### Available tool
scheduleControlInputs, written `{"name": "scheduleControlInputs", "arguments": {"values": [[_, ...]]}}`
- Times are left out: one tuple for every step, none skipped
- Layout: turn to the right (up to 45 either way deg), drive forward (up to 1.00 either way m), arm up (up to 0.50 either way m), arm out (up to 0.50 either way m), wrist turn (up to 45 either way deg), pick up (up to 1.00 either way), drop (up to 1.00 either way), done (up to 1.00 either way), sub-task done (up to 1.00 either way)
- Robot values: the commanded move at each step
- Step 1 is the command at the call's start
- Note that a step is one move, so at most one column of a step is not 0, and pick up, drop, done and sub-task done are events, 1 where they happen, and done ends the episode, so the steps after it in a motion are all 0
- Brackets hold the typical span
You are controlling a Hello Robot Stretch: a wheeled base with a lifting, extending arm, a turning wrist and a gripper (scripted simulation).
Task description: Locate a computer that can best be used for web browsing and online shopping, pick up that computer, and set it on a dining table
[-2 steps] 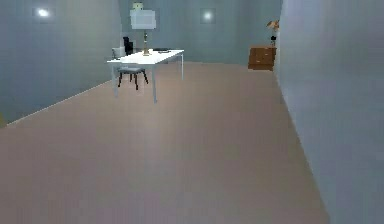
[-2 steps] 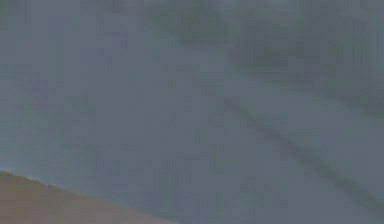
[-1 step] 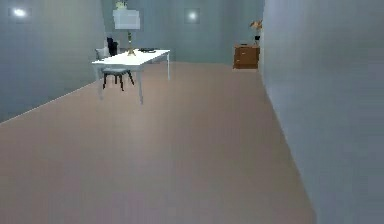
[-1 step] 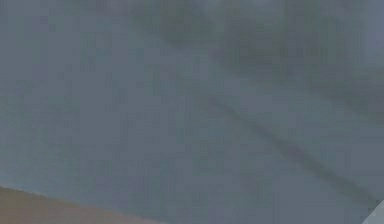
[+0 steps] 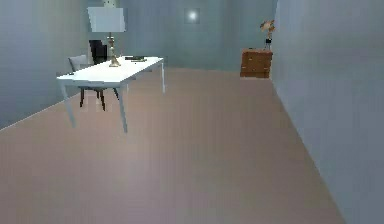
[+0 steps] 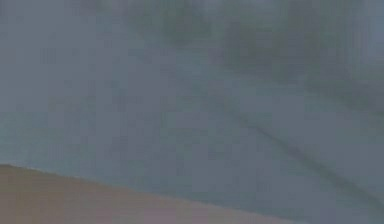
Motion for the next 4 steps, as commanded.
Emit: {"name": "scheduleControlInputs", "arguments": {"values": [[0.0,1.0,0.0,0.0,0.0,0.0,0.0,0.0,0.0],[0.0,1.0,0.0,0.0,0.0,0.0,0.0,0.0,0.0],[0.0,1.0,0.0,0.0,0.0,0.0,0.0,0.0,0.0],[0.0,1.0,0.0,0.0,0.0,0.0,0.0,0.0,0.0]]}}
